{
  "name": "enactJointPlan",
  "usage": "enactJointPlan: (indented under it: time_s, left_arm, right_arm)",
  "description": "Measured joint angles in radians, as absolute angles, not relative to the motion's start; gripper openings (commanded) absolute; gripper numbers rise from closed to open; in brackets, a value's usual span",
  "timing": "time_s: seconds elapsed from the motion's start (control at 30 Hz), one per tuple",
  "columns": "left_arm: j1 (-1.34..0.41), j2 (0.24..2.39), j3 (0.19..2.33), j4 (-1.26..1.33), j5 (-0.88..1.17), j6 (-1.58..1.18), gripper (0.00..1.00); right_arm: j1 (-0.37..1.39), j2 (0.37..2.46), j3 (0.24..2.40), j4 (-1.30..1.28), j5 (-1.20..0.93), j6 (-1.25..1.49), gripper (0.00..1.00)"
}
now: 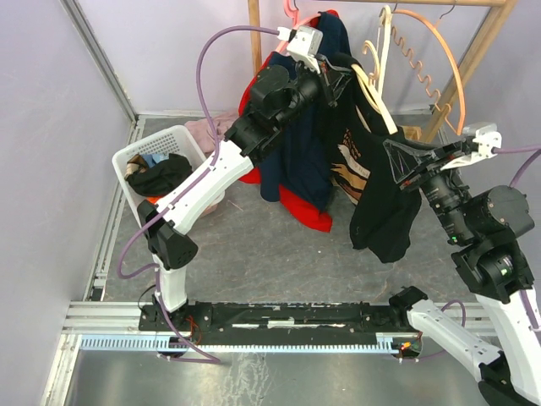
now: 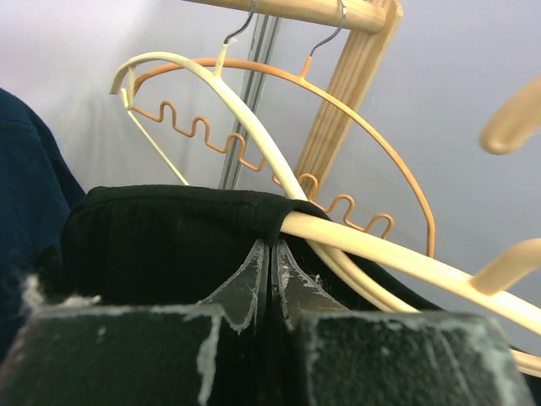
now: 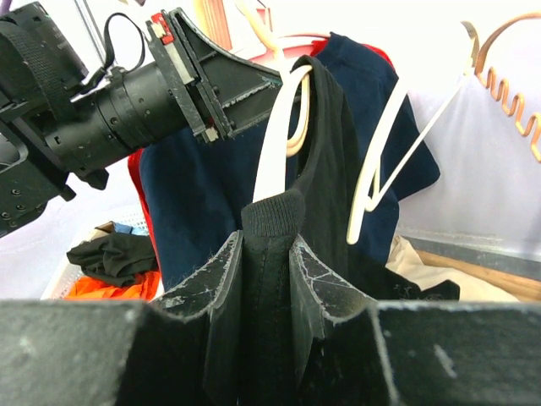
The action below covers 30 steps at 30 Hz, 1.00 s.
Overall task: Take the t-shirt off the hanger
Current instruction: Remove the T-shirt from the clothesline.
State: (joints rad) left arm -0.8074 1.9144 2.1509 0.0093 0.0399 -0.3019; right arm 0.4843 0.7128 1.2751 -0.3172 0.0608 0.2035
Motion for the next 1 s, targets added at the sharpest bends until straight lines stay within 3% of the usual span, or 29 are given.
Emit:
enactJointPlan:
  time_s: [0.6,0.63,0.73,0.77,1.0]
  left_arm:
    - [-0.890,1.839,2.100,-0.059,0.189,-0.254,0.05]
    - [-0.889,1.833,2.096,-0.059,0.189,-0.253,0.12]
    - [-0.889,1.814,2.093,-0.078,0.181,-0.240,0.54]
    - [-0.890,1.808,2.092,-0.083,0.175,-0.240,0.61]
    - [-0.899,1.751,2.058,-0.083,0.137,-0.215,0.70]
  right_arm:
    - [0.485,0.712,1.163,-0.192,0.134,0.265,0.01]
    - [0.486,0.712,1.162,-0.190,0.132,0.265,0.01]
    - [0.488,0.705,1.154,-0.179,0.133,0.265,0.01]
    - [0.488,0.703,1.152,-0.176,0.134,0.265,0.01]
    - [0.488,0.698,1.133,-0.175,0.136,0.261,0.01]
